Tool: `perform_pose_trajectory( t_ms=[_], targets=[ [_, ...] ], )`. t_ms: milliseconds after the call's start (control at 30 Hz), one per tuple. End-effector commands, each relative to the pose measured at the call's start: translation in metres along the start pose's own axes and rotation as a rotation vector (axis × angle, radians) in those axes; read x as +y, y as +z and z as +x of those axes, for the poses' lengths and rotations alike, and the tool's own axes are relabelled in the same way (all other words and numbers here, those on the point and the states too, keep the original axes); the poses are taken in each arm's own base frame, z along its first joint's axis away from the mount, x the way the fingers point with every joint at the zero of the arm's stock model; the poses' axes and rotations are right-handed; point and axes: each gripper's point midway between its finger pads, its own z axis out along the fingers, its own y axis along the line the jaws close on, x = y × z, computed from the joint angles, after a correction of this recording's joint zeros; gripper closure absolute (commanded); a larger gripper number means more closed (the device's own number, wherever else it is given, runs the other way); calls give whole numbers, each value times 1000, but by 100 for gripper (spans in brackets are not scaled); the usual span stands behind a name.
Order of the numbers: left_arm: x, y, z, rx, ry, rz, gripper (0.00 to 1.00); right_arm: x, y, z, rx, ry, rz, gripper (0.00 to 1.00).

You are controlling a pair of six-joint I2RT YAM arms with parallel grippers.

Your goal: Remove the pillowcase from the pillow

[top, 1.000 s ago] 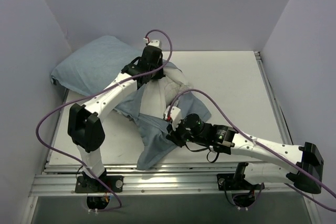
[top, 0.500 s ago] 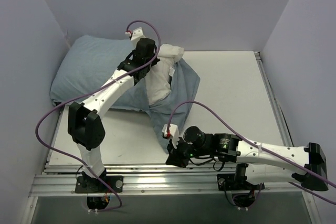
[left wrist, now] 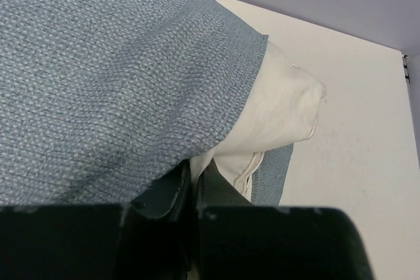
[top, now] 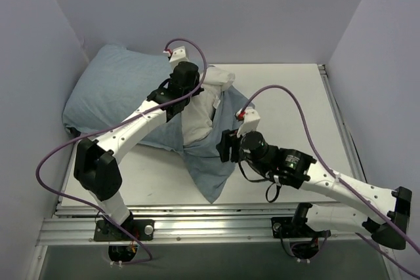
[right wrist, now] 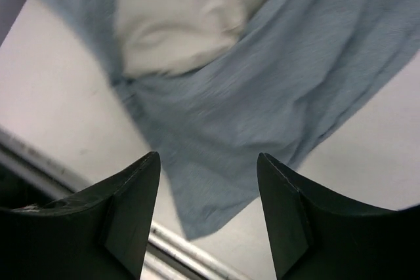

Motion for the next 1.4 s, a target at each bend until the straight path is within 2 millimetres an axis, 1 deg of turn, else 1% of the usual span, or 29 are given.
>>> perform_pose_trajectory(
  t_ms=[0,33,67,100,167,200,300,367,400,467,567,633,667,733,767,800,833,967,1000,1033,1067,1100,1133,1167,1200,1267,1300,1333,1367],
  targets=[
    [-37,-37,-59,-143,-70,145,98,-55,21,-31,-109,141,241,44],
    [-39,-40,-58,-141,-64,152,98,-59,26,-32,-103,169,243,44],
    [-39,-42,-57,-142,-57,152,98,-75,30,-38,-116,214,286,44],
    [-43,-46,-56,-142,-52,160,98,-80,38,-36,-113,250,302,45],
    [-42,-46,-51,-137,-46,162,98,-90,49,-35,-103,292,314,45],
    [-44,-48,-50,-139,-42,166,98,-89,59,-34,-98,307,303,45],
    [-44,-47,-44,-127,-31,166,98,-82,75,-33,-80,342,278,46],
    [-43,-45,-39,-117,-25,162,98,-79,81,-37,-82,364,276,46],
    [-44,-46,-38,-115,-22,164,98,-82,86,-35,-77,366,287,46],
    [-45,-45,-34,-107,-19,165,98,-82,92,-45,-111,390,288,46],
    [-47,-45,-27,-95,-13,171,98,-89,105,-45,-113,411,306,46],
    [-47,-45,-23,-90,-7,169,98,-91,117,-41,-102,420,319,46],
    [-48,-45,-22,-91,-7,171,98,-90,120,-44,-105,422,317,46],
    [-47,-43,-19,-88,-6,168,98,-91,132,-35,-74,419,322,46],
    [-46,-41,-19,-91,-6,161,98,-89,137,-35,-63,415,319,46],
    [-46,-37,-16,-88,-1,154,98,-92,143,-20,-11,404,335,46],
    [-49,-37,-19,-96,-3,155,98,-90,147,-14,19,400,326,46],
    [-52,-29,-24,-125,6,143,98,-85,148,12,89,404,283,48],
    [-52,-28,-26,-138,3,137,98,-85,146,22,108,404,276,50],
    [-51,-25,-26,-144,2,132,98,-84,146,28,130,398,266,55],
    [-55,-24,-30,-164,-8,140,98,-77,144,34,164,399,226,58],
    [-54,-20,-31,-176,-13,130,98,-73,141,41,186,393,206,62],
    [-54,-18,-32,-188,-17,129,98,-68,137,46,202,389,186,69],
    [-56,-16,-35,-204,-21,132,98,-56,130,47,218,379,137,71],
    [-59,-10,-36,-228,-33,131,98,-55,126,52,231,368,129,72],
    [-65,-5,-38,-243,-37,129,98,-43,113,56,263,341,79,75],
    [-69,0,-37,-244,-35,128,98,-36,108,62,287,326,58,81],
    [-70,2,-38,-253,-40,121,98,-35,105,64,292,312,54,84],
    [-73,3,-41,-266,-53,122,98,-38,99,74,330,296,74,88]
  ],
)
